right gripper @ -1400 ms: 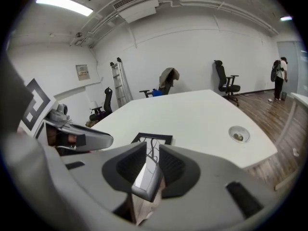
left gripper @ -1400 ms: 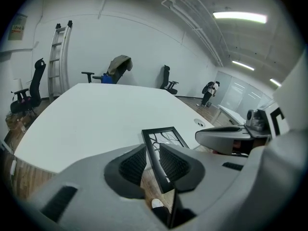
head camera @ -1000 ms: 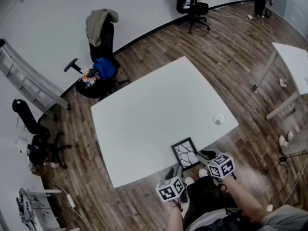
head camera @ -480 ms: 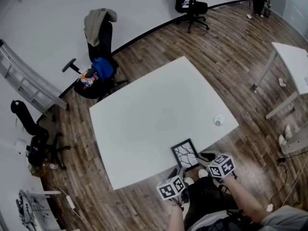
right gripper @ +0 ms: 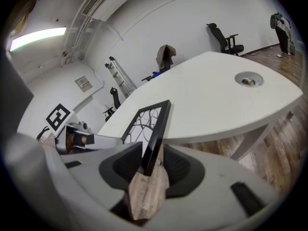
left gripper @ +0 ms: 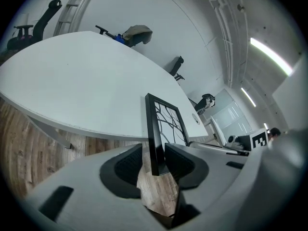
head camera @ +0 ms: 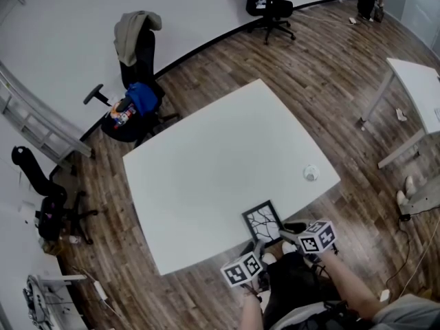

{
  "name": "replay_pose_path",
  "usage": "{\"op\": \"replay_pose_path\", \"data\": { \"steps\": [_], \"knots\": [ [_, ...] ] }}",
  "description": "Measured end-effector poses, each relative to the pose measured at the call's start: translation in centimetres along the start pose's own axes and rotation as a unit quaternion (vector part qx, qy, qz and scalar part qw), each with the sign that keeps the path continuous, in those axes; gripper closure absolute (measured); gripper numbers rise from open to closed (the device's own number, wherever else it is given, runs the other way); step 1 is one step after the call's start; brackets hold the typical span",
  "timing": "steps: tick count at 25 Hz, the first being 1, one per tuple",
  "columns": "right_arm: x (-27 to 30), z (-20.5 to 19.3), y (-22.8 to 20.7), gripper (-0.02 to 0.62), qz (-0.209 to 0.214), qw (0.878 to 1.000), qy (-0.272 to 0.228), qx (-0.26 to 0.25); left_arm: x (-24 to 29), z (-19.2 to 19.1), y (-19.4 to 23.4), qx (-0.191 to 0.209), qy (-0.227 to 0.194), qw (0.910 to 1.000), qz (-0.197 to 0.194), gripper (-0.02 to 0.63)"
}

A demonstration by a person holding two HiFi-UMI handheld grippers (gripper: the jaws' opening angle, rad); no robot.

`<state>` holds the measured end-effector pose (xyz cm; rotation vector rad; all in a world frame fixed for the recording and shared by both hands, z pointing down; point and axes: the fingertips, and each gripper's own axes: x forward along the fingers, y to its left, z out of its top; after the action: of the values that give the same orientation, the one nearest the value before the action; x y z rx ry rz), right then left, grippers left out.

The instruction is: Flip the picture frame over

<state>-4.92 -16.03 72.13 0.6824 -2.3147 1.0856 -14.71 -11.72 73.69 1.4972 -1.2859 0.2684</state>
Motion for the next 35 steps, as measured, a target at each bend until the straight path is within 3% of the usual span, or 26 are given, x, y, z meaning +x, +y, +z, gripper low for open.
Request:
{"op": "replay_pose_path", "data": {
  "steps": [8,12,21,27,31,35],
  "knots": [
    [0.5,0.0,0.3,0.46,0.035,0.999,0.005,0.026,0.5,0.1,-0.7,-0.012,0.011,0.9995,-0.027,0.466],
    [0.5,0.1,0.2,0.459,0.051,0.998,0.006,0.044,0.8,0.3,-0.7,-0.013,0.013,0.9994,-0.03,0.505],
    [0.4,-0.1,0.0,0.459,0.057,0.998,0.002,0.03,1.0,0.6,-0.6,-0.023,0.018,0.9992,-0.026,0.523],
    [0.6,-0.2,0.1,0.459,0.104,0.992,-0.002,0.07,1.1,0.7,-0.7,-0.027,0.017,0.9991,-0.028,0.523],
    [0.5,0.1,0.0,0.456,0.101,0.993,0.0,0.066,1.2,0.8,-0.9,-0.024,0.017,0.9993,-0.025,0.523],
    [0.1,0.3,-0.1,0.494,0.087,0.994,-0.008,0.064,1.4,0.5,-1.2,-0.007,0.02,0.9996,-0.021,0.522]
  ]
}}
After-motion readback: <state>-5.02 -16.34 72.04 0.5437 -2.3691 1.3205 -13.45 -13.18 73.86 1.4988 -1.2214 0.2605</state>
